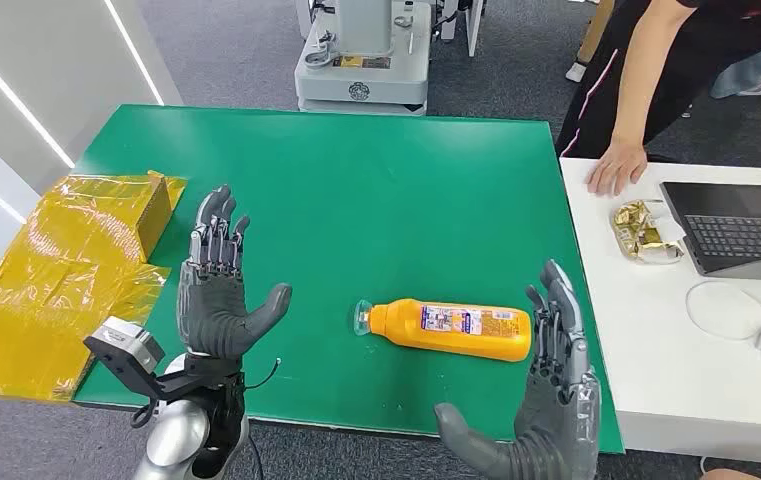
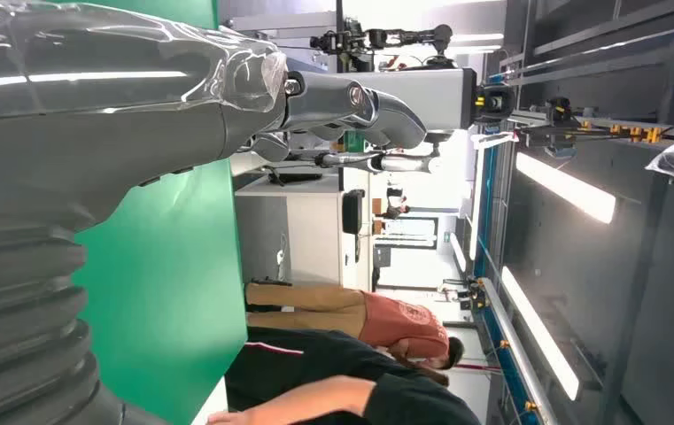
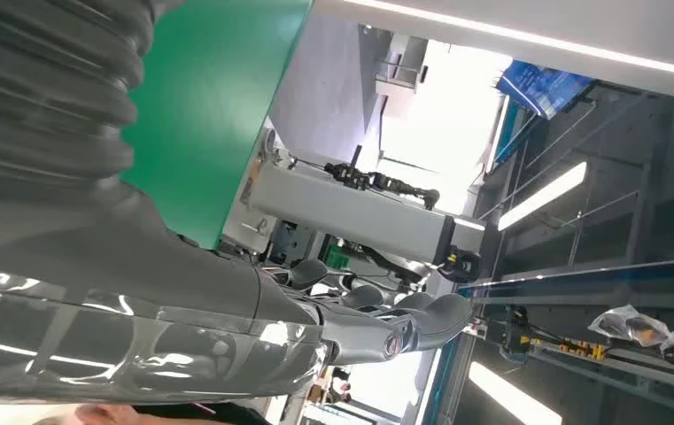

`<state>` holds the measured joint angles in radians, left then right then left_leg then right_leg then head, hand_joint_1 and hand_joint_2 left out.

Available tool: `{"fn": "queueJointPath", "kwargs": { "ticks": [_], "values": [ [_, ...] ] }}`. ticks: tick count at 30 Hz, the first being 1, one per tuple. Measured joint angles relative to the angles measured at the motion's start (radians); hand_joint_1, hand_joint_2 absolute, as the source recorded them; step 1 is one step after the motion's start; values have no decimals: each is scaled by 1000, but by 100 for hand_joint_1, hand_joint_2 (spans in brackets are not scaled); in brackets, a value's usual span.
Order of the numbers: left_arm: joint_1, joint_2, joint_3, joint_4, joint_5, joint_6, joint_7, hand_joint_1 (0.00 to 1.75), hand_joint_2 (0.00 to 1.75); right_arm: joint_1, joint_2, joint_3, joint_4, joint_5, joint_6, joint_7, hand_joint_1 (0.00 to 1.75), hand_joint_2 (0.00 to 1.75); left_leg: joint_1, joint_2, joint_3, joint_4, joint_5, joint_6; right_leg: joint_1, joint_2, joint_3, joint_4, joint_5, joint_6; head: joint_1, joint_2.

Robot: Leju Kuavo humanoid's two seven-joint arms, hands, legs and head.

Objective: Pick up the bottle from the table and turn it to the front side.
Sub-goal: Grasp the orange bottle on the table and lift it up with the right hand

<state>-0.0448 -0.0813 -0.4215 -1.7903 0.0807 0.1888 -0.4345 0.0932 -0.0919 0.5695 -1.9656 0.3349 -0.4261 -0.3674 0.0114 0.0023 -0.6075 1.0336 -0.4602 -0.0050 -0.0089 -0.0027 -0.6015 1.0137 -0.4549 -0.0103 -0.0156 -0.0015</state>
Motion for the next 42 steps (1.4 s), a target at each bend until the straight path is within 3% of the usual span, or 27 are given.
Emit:
{"fn": "queueJointPath", "kwargs": {
  "ticks": [2,5,9,13,22,29,35,42],
  "values": [
    [0,0,0,0,1,-6,-1,0,175,-2,-1,-8,-3,117,51,69,0,175,0,0,0,0,0,0,0,0,0,0,0,0,0,0],
    [1,0,0,0,5,-26,-4,0,175,-21,-13,-41,-8,369,235,219,0,175,0,0,0,0,0,0,0,0,0,0,0,0,0,0],
    [4,-4,0,-6,5,-35,-4,0,175,-67,-58,-81,-3,468,424,284,0,175,0,0,0,0,0,0,0,0,1,0,0,0,0,0],
    [4,-6,3,-11,8,-37,0,0,175,-123,-139,-112,26,505,549,329,0,175,-1,-1,0,1,0,0,-1,-1,1,-1,1,1,0,0],
    [2,-5,7,-12,34,-52,-2,0,175,-310,-356,-110,189,433,757,352,0,175,-1,0,-1,2,0,1,-1,0,2,-1,2,2,0,0],
    [-26,-2,7,-6,64,-67,-6,0,175,-533,-466,-12,385,317,915,289,0,175,-1,-1,-1,3,1,2,-1,-1,2,-1,2,3,0,0],
    [-62,4,6,10,91,-61,-17,0,175,-749,-494,140,586,227,981,237,0,175,-1,0,-1,3,1,2,-1,0,1,-1,3,3,0,0],
    [-88,10,-2,25,111,-50,-25,0,175,-876,-468,255,779,115,975,226,0,175,0,-2,-2,3,1,2,-1,-1,1,-1,2,3,0,0]
  ]
}}
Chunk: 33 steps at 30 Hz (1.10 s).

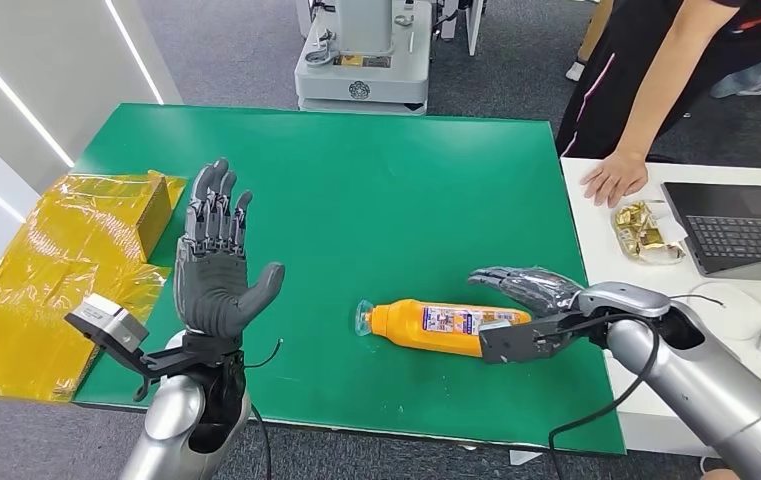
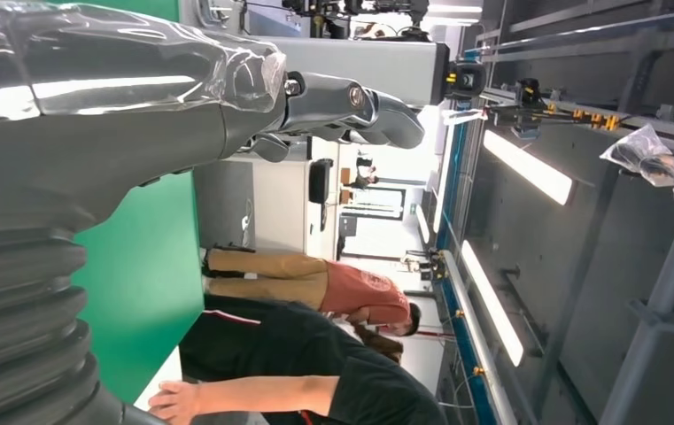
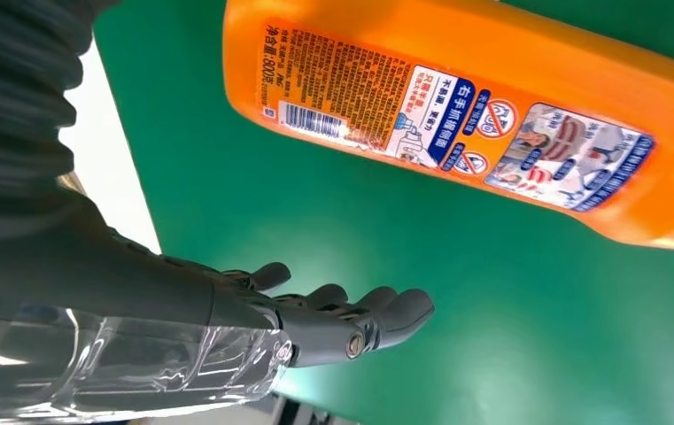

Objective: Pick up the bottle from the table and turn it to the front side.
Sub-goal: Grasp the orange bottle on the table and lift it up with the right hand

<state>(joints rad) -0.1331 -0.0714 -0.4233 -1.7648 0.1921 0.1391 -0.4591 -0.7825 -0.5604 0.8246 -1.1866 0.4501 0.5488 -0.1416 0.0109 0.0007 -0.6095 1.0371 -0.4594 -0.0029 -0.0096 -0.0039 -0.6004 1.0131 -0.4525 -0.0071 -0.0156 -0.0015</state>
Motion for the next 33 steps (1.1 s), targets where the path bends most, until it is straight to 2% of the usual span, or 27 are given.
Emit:
{"fn": "queueJointPath", "kwargs": {
  "ticks": [7,16,26,33],
  "values": [
    [-17,4,-7,15,21,16,-10,0,175,-58,74,84,156,5,-55,-37,0,175,0,0,0,0,0,0,0,0,0,0,0,0,0,0],
    [-31,12,-26,35,32,28,-21,0,175,-70,172,157,318,23,-130,-80,0,175,0,0,0,0,0,0,0,0,0,0,0,0,0,0],
    [-45,13,-33,48,31,27,-16,0,175,-23,199,183,372,60,-208,-75,0,175,0,0,0,0,0,0,0,0,0,-1,0,0,0,0],
    [-56,13,-33,60,30,31,-14,0,175,-21,199,188,379,124,-201,-37,0,175,0,0,0,0,0,0,0,0,0,-1,0,0,0,0]
  ]
}}
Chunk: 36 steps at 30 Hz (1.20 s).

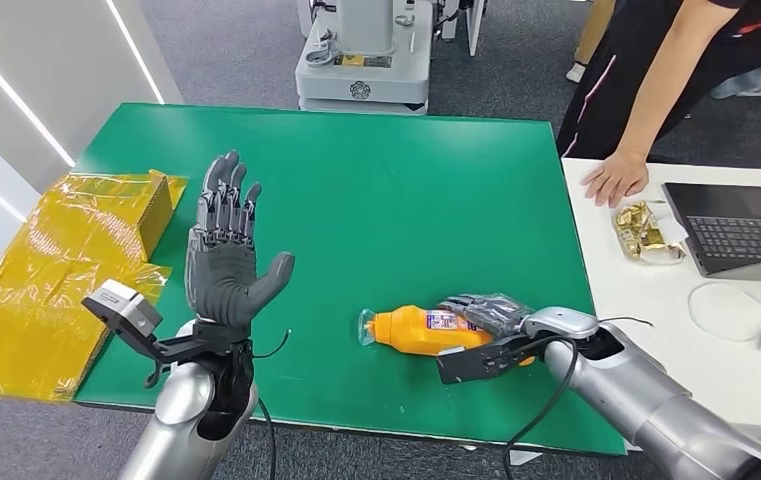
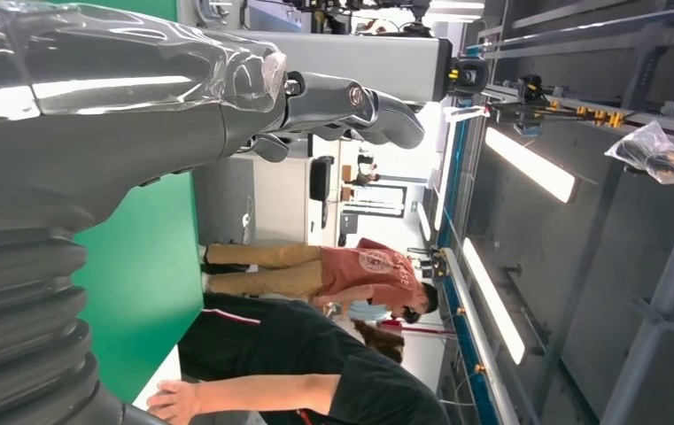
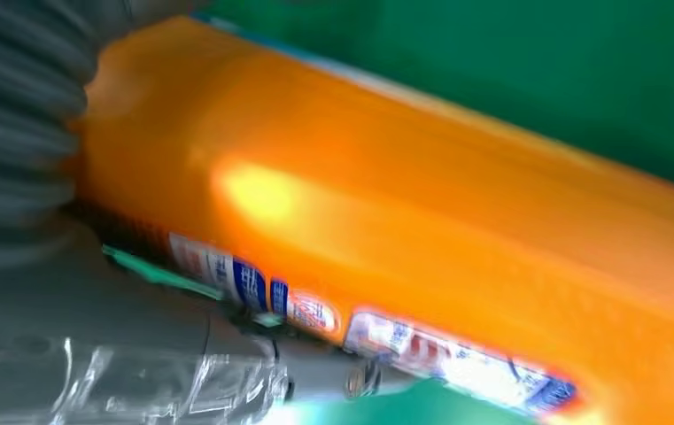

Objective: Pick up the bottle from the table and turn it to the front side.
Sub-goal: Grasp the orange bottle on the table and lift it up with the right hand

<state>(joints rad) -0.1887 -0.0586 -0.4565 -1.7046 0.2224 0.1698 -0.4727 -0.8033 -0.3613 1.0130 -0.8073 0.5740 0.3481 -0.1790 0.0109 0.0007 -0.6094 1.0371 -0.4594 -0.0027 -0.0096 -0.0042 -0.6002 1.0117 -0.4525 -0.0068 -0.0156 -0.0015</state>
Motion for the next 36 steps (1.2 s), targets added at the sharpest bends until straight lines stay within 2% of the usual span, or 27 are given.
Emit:
{"fn": "queueJointPath", "kwargs": {
  "ticks": [7,8,11,12,20,24,29,36],
  "values": [
    [-6,0,-5,20,-1,2,0,0,175,-11,-4,3,6,70,18,42,0,175,0,1,0,1,0,0,0,1,0,0,0,0,0,0],
    [-7,0,-6,22,-1,3,0,0,175,-13,-5,3,6,76,19,45,7,175,0,0,0,1,0,0,0,1,0,0,0,0,0,0],
    [-7,0,-8,27,-1,3,0,0,175,-17,-9,3,6,94,10,54,136,175,0,0,0,1,0,0,0,0,0,0,0,0,0,0],
    [-7,0,-8,28,-1,4,0,0,175,-17,-9,4,6,103,0,58,173,175,0,0,0,1,0,0,0,1,0,0,0,0,0,0],
    [-7,0,-8,30,-7,6,0,0,175,-7,-10,4,4,135,-72,83,175,175,0,0,0,1,0,0,0,1,0,0,0,0,0,0],
    [-3,0,-8,30,-19,8,1,0,175,18,-9,-14,-17,147,-142,101,175,175,0,0,0,0,0,0,0,0,0,0,0,0,0,0],
    [10,0,-8,29,-35,10,4,0,175,88,4,-90,-77,139,-289,126,175,175,0,0,-1,0,0,0,0,0,0,0,0,0,0,0],
    [15,-5,-8,29,-42,23,10,0,175,194,29,-214,-189,93,-408,156,175,175,0,-2,-1,0,0,1,0,-2,0,0,0,0,0,0]
  ]
}}
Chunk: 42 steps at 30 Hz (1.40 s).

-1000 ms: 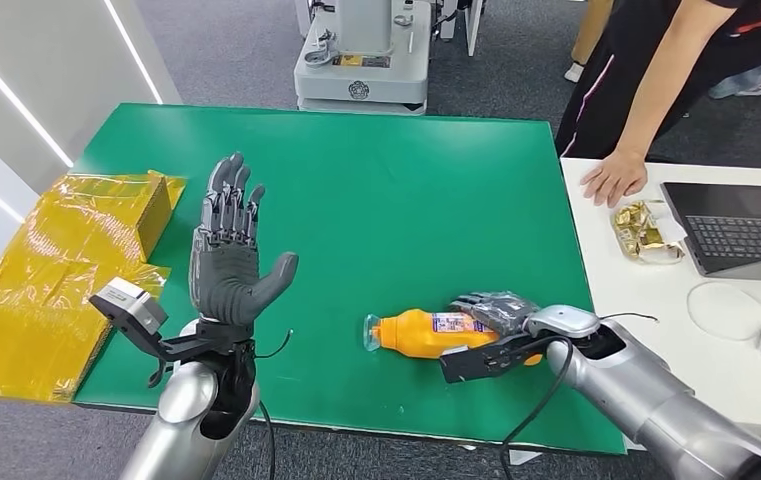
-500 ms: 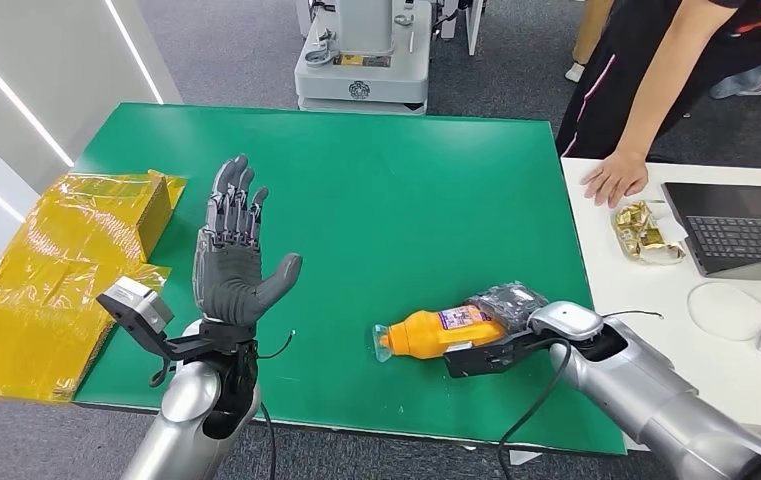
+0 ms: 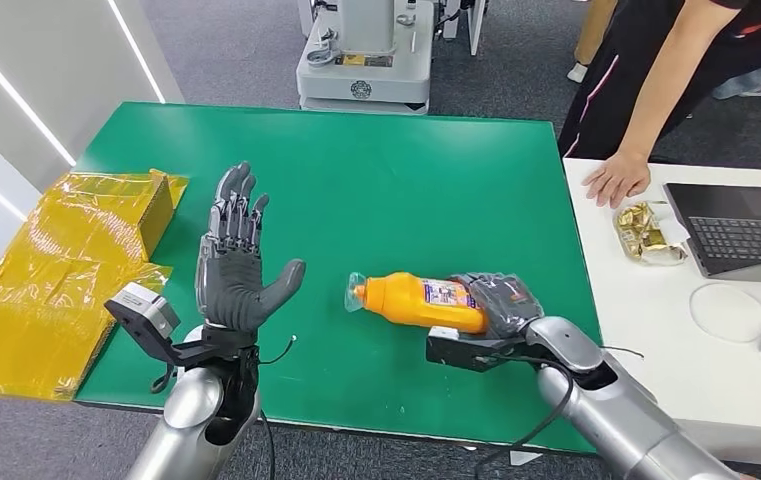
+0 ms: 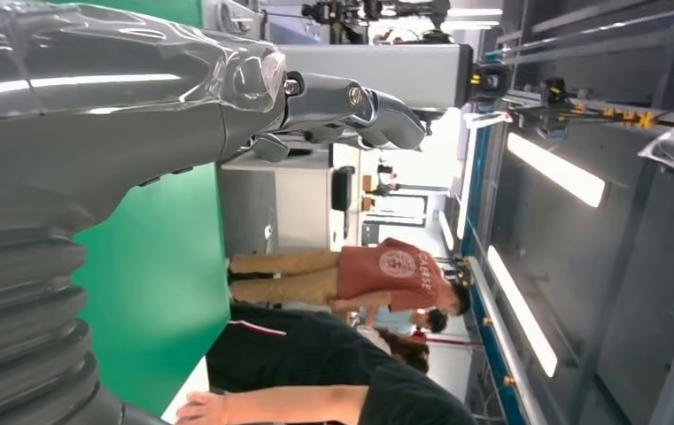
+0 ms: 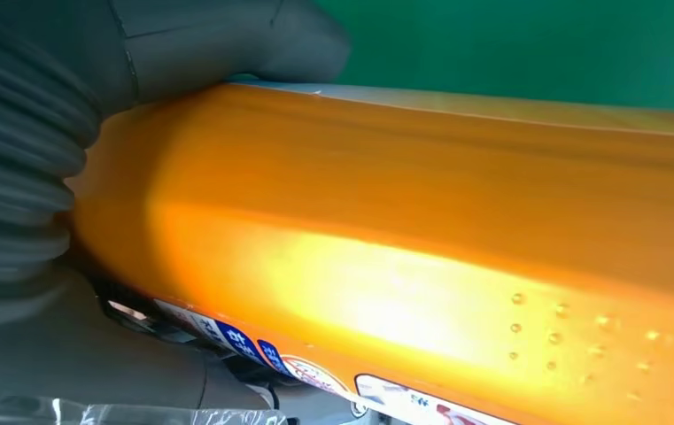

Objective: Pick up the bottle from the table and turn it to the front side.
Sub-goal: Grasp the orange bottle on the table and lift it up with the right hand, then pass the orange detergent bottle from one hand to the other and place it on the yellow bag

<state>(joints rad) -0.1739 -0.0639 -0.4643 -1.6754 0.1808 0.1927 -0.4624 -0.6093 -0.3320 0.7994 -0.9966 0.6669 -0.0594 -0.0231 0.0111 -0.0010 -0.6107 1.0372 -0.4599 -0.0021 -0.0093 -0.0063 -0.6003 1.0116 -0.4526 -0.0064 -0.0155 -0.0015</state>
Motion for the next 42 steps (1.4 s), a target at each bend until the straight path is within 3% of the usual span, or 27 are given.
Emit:
{"fn": "queueJointPath", "kwargs": {
  "ticks": [4,9,15,20,27,33,42],
  "values": [
    [2,-1,0,0,2,21,9,0,175,115,24,-108,-126,-41,-148,-2,175,175,0,0,0,0,0,0,0,0,0,0,-1,1,0,0],
    [1,-6,-3,0,50,65,21,0,175,263,50,-205,-295,14,-397,-71,175,175,0,0,0,0,-1,1,0,0,0,0,-2,2,0,0],
    [2,-8,-8,0,91,96,29,0,175,394,68,-265,-447,99,-505,-91,175,175,0,0,0,0,-2,2,0,0,0,0,-2,2,0,0],
    [5,-7,-13,0,104,64,50,0,175,439,82,-289,-507,115,-503,-87,175,175,0,0,0,0,-2,2,0,0,0,0,-2,2,0,0],
    [15,4,-42,0,81,-162,77,0,175,438,99,-303,-539,88,-387,-64,175,175,0,1,0,0,-2,2,0,1,0,0,-2,2,0,0],
    [18,5,-51,-3,64,-315,78,0,175,403,103,-302,-533,76,-356,-58,175,175,0,1,-1,0,-2,2,0,1,0,0,-2,2,0,0],
    [12,-8,-51,-5,-10,-319,92,0,175,282,151,-302,-460,23,-320,-40,175,175,0,1,0,0,-1,2,0,1,0,0,-2,2,0,0]
  ]
}}
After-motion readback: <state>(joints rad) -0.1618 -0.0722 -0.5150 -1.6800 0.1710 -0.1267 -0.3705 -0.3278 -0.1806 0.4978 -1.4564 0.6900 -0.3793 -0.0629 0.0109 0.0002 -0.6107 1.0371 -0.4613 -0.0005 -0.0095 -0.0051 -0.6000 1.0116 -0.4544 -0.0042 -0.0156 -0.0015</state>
